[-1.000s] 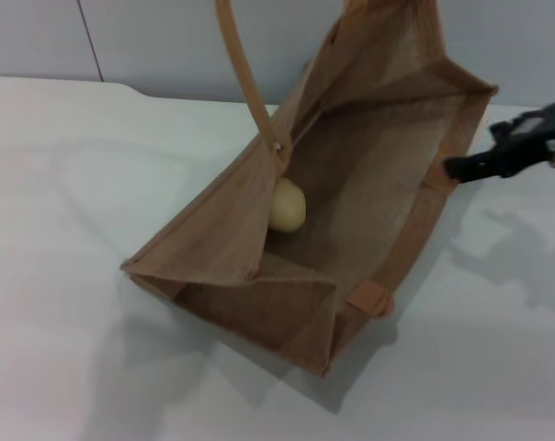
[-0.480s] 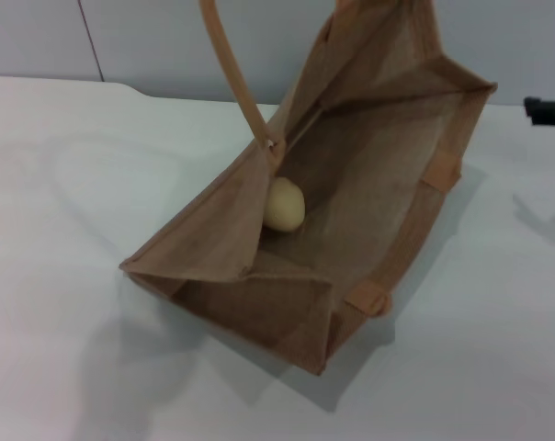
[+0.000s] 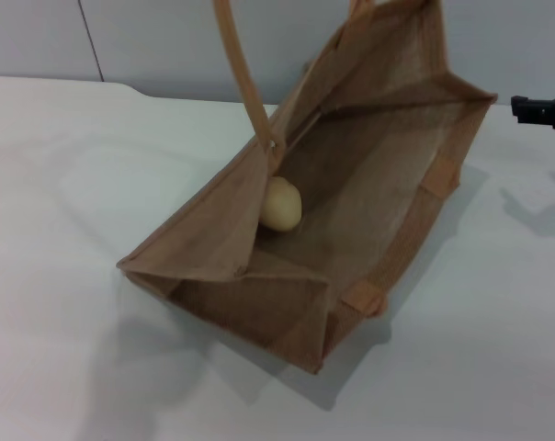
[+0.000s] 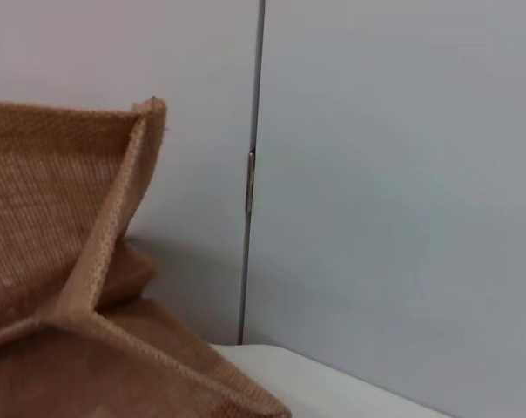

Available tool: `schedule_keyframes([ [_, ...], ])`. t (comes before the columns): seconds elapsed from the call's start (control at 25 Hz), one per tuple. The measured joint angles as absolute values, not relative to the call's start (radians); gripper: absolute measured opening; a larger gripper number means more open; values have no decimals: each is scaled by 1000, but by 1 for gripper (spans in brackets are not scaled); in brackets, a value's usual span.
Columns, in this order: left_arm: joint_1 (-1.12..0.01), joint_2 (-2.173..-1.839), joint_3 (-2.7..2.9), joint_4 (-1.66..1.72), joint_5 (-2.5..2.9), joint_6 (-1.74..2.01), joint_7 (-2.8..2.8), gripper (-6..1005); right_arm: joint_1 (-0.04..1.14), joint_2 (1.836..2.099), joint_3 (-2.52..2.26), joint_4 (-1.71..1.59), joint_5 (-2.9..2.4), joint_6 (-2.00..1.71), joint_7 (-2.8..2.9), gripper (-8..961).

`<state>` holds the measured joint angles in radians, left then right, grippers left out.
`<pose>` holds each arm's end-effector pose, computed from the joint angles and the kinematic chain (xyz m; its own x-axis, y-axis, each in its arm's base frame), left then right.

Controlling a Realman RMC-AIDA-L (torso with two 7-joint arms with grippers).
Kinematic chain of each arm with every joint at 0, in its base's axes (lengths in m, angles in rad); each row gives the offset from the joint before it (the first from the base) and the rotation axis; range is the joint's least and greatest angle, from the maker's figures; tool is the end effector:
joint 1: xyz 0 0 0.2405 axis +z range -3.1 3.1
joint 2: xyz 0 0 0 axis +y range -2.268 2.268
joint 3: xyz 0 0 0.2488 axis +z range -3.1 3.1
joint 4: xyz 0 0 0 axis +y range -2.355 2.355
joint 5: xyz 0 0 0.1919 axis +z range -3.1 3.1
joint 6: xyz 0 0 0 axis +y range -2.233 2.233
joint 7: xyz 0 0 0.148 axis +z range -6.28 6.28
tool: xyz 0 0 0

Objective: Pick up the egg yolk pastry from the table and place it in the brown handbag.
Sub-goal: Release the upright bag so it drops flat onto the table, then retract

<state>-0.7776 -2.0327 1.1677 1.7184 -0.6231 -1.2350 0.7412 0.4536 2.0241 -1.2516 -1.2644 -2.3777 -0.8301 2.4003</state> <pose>-0.0288 0.4021 0.1177 0.9825 0.0334 0.1830 0.1638 -0.6214 -0.7662 0.2199 0.4023 0.0673 0.8022 -0.4705 -0.3676 -0.5715 -0.4268 -0.7009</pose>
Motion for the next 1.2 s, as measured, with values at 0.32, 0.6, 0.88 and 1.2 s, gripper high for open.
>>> schedule_keyframes([
  [0.32, -714, -2034, 1197, 1730, -762, -1087, 683, 434, 479, 2023, -1243, -1210, -2374, -828, 2397, 879],
  [0.6, -686, -2031, 1172, 1733, -939, -1077, 766, 680, 506, 2021, -1239, -1171, -2374, -827, 2393, 879],
  [0.88, -662, -2032, 1169, 1731, -953, -1067, 793, 810, 498, 2024, -1225, -1171, -2371, -784, 2390, 879],
  [1.2, -629, -2034, 1177, 1710, -955, -1036, 831, 891, 457, 2025, -1225, -1177, -2320, -686, 2390, 880],
])
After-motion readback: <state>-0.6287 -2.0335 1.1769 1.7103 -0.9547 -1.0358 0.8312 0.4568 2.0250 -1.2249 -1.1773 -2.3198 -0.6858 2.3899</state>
